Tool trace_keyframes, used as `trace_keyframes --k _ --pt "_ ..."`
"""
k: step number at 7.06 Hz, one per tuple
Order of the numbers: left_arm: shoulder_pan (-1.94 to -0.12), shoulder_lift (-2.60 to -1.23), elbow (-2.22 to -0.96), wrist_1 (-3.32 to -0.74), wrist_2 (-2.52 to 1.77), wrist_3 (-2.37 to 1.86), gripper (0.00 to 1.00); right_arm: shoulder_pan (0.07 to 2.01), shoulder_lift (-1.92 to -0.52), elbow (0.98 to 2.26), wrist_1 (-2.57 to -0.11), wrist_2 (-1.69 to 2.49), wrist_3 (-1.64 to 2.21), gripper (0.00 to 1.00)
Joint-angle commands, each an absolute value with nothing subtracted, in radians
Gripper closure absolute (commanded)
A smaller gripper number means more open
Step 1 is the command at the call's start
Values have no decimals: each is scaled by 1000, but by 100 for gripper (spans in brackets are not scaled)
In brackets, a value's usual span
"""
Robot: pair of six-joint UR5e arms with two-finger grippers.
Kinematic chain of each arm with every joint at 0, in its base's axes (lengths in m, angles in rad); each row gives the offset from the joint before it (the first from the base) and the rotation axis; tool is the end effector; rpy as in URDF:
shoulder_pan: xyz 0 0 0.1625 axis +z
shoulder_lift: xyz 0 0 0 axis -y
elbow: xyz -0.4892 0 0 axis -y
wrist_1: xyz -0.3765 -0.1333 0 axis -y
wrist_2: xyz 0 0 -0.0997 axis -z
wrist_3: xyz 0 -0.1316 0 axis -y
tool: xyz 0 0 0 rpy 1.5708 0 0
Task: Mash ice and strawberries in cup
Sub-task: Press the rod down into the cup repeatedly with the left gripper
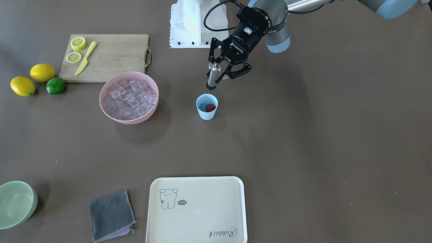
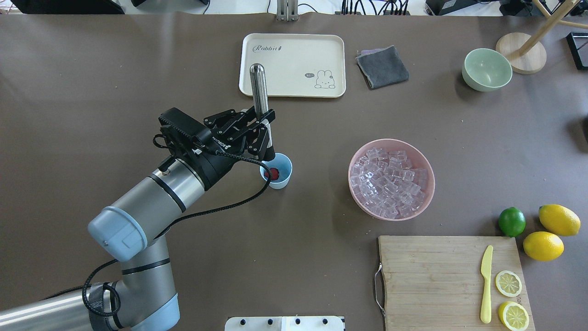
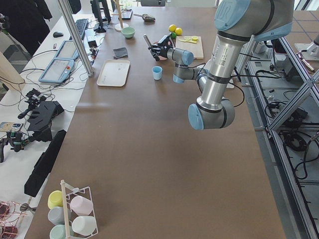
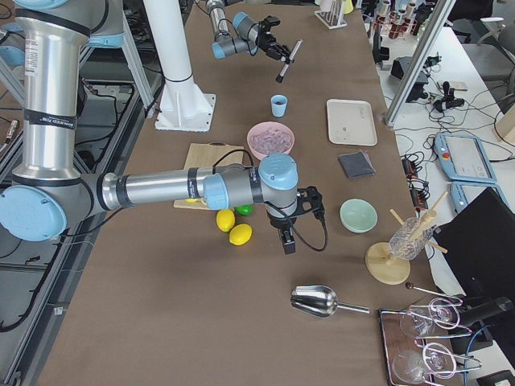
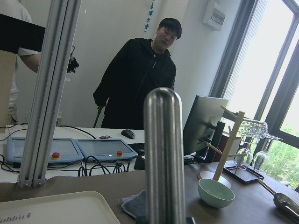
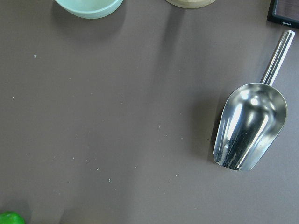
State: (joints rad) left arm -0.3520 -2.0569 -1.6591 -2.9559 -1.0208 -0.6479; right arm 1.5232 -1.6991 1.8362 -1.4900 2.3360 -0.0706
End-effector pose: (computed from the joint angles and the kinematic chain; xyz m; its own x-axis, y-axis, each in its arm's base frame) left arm 0.5035 -0.4002 0.2557 0.3817 0.5840 -0.7164 0.7351 0.2781 0.6183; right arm 0.0217 -0.4298 0.6673 0.7082 -0.2522 0.6594 0.0967 0.9598 0.2633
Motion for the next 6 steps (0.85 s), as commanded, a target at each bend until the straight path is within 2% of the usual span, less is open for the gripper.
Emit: trace_keyframes --k 1,2,6 --pt "-370 -2086 -1526 -3124 -1019 -559 100 1523 -1700 1838 -1489 2335 -71 0" --pt "-370 -2120 -1459 -3187 -1003 -546 100 1523 -1701 1836 -1489 2335 -71 0" --pt "-339 -2125 -1387 -3204 -999 -503 100 1523 -1707 1833 -1490 2330 -71 0"
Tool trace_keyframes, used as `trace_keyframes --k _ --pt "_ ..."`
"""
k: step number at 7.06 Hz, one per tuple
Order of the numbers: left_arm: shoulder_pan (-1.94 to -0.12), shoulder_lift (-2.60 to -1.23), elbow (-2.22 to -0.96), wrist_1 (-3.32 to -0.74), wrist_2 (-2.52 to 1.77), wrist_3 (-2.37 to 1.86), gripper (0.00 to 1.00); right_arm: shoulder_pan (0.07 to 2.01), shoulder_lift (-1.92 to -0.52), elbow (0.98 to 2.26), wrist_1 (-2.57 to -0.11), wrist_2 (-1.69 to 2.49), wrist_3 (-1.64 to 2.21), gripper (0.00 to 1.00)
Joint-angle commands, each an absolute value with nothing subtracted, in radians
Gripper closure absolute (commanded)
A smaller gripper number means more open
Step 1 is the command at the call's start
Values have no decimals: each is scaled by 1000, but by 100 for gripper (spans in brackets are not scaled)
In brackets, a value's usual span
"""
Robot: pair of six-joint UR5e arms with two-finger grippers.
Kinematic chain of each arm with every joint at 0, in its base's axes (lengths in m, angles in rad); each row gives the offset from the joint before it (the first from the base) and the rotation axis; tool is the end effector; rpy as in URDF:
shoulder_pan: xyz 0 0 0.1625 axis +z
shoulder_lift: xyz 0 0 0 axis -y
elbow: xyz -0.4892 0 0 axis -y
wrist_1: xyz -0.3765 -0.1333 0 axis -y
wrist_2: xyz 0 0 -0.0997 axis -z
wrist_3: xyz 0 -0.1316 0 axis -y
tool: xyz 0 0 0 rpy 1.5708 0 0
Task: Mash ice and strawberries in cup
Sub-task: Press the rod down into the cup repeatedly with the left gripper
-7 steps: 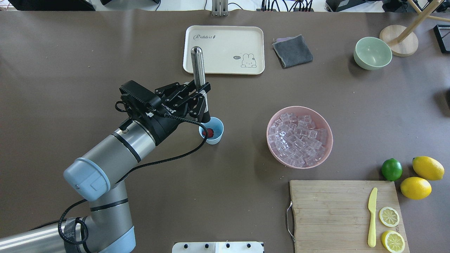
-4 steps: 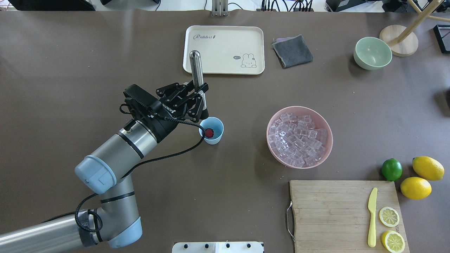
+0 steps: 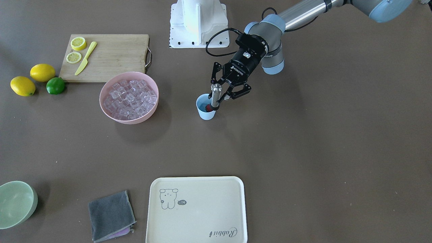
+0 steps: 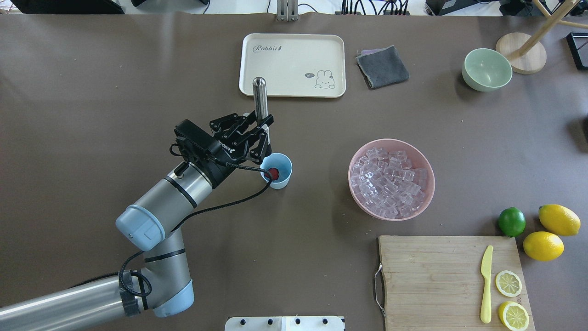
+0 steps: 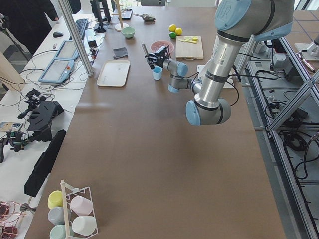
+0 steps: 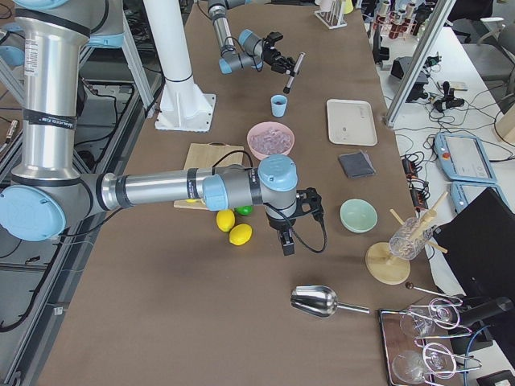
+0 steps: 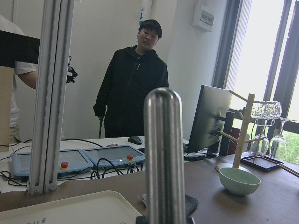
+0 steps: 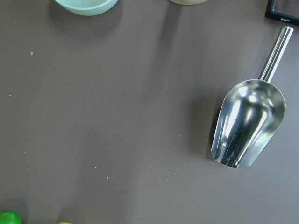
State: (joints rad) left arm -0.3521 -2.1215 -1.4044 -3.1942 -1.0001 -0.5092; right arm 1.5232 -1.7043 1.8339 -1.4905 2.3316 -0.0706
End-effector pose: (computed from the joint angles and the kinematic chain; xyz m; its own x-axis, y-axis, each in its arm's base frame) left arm 0.5520 -0.4206 0.3010 0.4609 0.6134 -0.6413 0.7122 0.1754 0.6797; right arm 0.0223 -0.4271 0.6711 0.7116 -0.2464 0.6580 0.0970 0.9620 0.2554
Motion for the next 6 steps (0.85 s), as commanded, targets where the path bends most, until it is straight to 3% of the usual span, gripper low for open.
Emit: trace_keyframes --k 1,6 --pt "-331 -2143 -1390 -3239 -999 -503 100 1523 -1707 1833 -1489 2330 -71 0" --pt "-288 -2155 -1329 -3244 -948 -503 100 1523 -1700 1824 -1491 2330 -71 0"
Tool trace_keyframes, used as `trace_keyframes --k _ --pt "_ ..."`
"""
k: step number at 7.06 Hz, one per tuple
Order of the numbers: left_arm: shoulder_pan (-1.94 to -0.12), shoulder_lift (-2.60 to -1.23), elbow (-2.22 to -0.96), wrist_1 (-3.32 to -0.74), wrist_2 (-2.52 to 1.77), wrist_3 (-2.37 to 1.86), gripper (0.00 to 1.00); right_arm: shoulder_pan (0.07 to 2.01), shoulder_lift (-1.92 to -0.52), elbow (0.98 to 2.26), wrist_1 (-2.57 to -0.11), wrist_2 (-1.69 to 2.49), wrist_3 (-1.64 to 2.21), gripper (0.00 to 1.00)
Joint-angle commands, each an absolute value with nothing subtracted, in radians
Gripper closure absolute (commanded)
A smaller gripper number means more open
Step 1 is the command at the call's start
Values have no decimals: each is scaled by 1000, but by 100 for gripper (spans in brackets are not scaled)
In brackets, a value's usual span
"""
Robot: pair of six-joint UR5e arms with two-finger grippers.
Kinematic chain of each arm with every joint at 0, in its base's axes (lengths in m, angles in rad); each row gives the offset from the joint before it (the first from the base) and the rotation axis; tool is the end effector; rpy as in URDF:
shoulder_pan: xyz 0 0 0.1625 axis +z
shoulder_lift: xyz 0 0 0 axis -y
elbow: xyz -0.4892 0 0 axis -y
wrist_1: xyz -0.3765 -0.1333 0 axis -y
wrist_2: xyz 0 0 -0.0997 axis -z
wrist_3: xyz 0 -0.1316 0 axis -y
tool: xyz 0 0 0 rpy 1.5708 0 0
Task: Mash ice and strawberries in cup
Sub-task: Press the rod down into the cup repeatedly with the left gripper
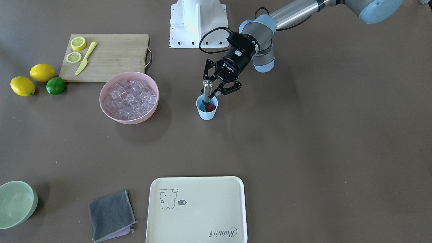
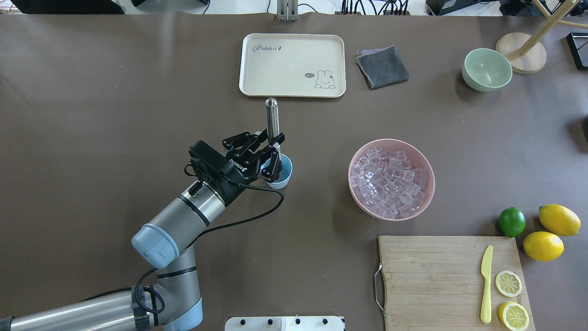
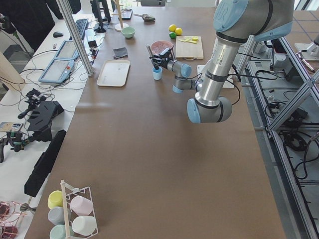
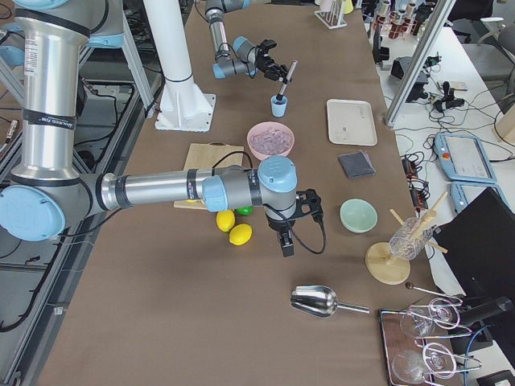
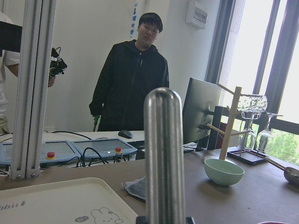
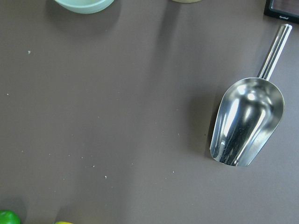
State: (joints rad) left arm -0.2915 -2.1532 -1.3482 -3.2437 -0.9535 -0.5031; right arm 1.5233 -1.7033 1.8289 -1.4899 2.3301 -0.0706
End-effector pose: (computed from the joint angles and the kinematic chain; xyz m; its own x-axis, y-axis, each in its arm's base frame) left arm 0.5845 -0.3941 0.3014 0.4343 0.6156 -0.6576 0.7263 0.1926 0.6599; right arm 0.0224 -0.4276 0.6732 0.7127 -0.2440 0.6576 0.0970 0.9628 0.2521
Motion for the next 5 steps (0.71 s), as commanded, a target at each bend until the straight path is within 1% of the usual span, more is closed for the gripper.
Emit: trace_keyframes --k 1,2,5 --pt "-287 -2154 -1307 -3246 -948 -503 100 1523 -1703 1824 -1490 2330 -71 0" --pt "-288 -2158 -1318 -3246 -948 -503 100 1523 -1703 1824 -1489 2329 -72 0" --pt "-307 -2155 -1408 -3246 -956 -503 100 1523 -1701 1824 -1489 2330 -72 0"
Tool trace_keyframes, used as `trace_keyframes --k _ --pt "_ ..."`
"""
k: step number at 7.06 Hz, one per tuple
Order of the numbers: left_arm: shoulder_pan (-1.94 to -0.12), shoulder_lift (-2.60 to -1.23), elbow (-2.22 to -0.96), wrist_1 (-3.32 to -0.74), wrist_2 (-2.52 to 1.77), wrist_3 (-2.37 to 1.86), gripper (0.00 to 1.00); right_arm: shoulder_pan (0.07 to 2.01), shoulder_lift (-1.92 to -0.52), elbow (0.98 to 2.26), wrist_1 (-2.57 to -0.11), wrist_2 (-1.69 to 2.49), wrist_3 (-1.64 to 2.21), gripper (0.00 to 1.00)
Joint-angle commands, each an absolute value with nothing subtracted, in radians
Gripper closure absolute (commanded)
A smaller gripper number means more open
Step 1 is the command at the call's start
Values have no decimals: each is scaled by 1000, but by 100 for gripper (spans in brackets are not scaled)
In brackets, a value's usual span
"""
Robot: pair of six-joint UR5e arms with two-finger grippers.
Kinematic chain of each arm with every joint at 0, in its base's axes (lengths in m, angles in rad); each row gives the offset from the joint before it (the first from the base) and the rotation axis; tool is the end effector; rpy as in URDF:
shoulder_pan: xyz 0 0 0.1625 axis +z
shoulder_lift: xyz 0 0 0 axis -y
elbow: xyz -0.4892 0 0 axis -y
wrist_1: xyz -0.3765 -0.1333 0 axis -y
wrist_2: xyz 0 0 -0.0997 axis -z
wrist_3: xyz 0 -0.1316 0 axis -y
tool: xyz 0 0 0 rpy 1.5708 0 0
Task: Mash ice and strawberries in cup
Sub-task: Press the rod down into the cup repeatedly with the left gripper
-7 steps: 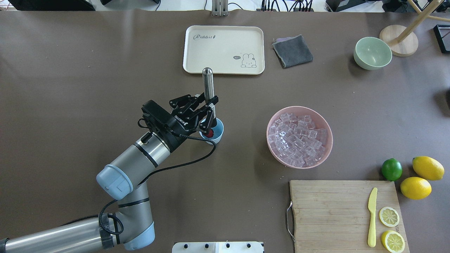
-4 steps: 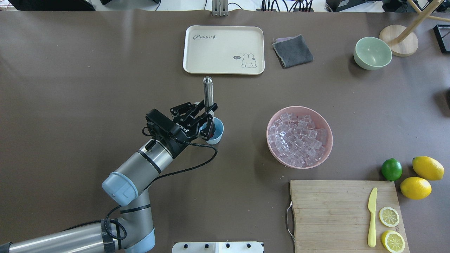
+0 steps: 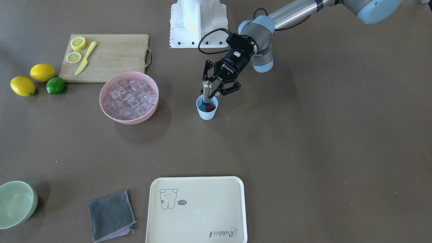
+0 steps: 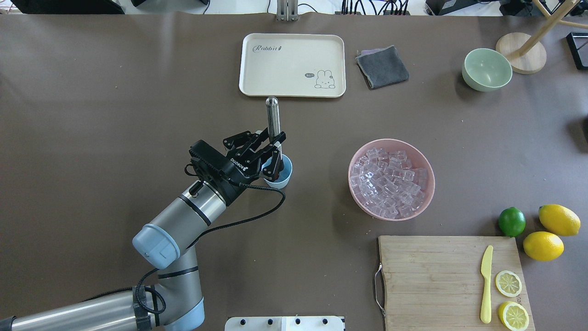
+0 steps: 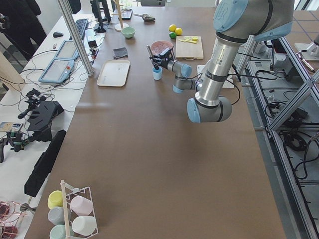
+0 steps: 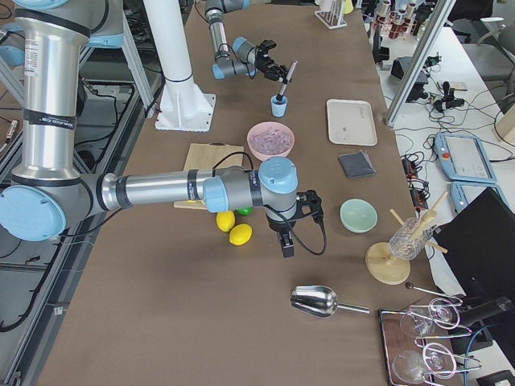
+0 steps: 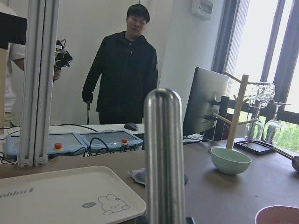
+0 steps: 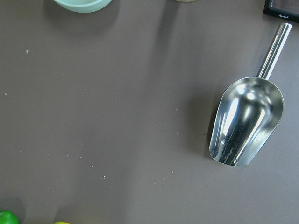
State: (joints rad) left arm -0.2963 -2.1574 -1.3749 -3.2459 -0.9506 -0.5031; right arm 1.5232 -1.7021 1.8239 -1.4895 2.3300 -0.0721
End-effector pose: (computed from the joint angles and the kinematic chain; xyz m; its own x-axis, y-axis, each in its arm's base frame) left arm 0.5755 -0.3950 0.2879 0.4176 0.6179 -0.6662 0.7484 0.1817 0.6378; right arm 0.0224 -0.4281 0.6751 0.7127 -0.2432 0.6579 0.0982 0.9633 0.2497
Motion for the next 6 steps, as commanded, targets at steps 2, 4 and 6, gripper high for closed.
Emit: trace_keyframes --k 2,4,6 --pt "-304 -2146 -1390 -3244 -953 -503 100 1523 -1698 1824 -1489 2329 -72 0" --pt "-282 -2146 -1338 -3255 -948 -505 100 1523 -1698 1824 -1489 2329 -72 0" --pt "-278 -2149 -1310 -3278 -946 -503 100 1523 -1697 1822 -1489 2329 -72 0"
